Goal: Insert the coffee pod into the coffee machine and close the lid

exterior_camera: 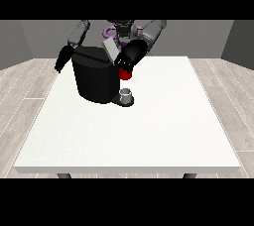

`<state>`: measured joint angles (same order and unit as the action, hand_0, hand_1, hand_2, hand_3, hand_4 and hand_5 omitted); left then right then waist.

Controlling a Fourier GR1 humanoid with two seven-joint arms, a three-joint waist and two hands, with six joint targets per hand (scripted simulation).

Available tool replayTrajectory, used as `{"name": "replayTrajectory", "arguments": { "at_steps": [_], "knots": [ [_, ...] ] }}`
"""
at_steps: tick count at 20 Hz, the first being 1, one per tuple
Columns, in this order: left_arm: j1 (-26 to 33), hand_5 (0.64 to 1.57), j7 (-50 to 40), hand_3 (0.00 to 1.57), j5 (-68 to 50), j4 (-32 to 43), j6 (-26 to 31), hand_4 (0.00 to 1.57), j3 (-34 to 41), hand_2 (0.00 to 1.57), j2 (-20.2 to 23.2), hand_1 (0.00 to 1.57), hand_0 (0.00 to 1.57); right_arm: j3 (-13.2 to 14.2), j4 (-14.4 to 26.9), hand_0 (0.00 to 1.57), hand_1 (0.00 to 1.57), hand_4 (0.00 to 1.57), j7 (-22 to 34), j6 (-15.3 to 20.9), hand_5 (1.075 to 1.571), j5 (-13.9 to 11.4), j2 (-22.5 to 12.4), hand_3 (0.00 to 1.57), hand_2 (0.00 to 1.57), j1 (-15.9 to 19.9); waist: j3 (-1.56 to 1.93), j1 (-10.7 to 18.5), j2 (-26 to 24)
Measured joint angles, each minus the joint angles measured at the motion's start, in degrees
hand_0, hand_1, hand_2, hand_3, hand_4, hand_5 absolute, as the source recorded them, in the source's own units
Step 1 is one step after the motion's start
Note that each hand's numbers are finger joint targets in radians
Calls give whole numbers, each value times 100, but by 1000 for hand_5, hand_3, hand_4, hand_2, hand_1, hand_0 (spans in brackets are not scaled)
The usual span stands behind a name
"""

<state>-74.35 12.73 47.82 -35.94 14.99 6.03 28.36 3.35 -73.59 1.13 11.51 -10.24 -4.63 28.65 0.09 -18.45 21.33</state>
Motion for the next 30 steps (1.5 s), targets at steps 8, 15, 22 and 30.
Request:
{"name": "replayTrajectory", "arguments": {
  "at_steps": [8, 15, 22, 30],
  "knots": [
    [-31, 1571, 320, 653, 221, -18, -152, 0, -91, 871, 245, 742, 742, -31, 2, 0, 0, 161, -75, -59, 1571, -18, -37, 0, 0, -20, -3, -69, 154],
    [-74, 1571, 330, 474, 424, 3, -330, 0, -136, 565, 343, 0, 0, -69, 31, 0, 0, 147, -70, 61, 1571, -136, -10, 0, 0, 64, 0, -57, 210],
    [18, 1571, 377, 226, 456, 50, -402, 0, -110, 332, 270, 0, 0, -20, 131, 0, 0, 90, 18, 49, 1571, -124, -35, 0, 0, -5, 1, 37, 33],
    [421, 1571, 112, 0, 399, -70, -184, 0, -197, 0, -248, 0, 0, 317, 689, 0, 0, 0, -199, 36, 1571, 102, -95, 0, 0, -332, -4, 604, -646]
  ]
}}
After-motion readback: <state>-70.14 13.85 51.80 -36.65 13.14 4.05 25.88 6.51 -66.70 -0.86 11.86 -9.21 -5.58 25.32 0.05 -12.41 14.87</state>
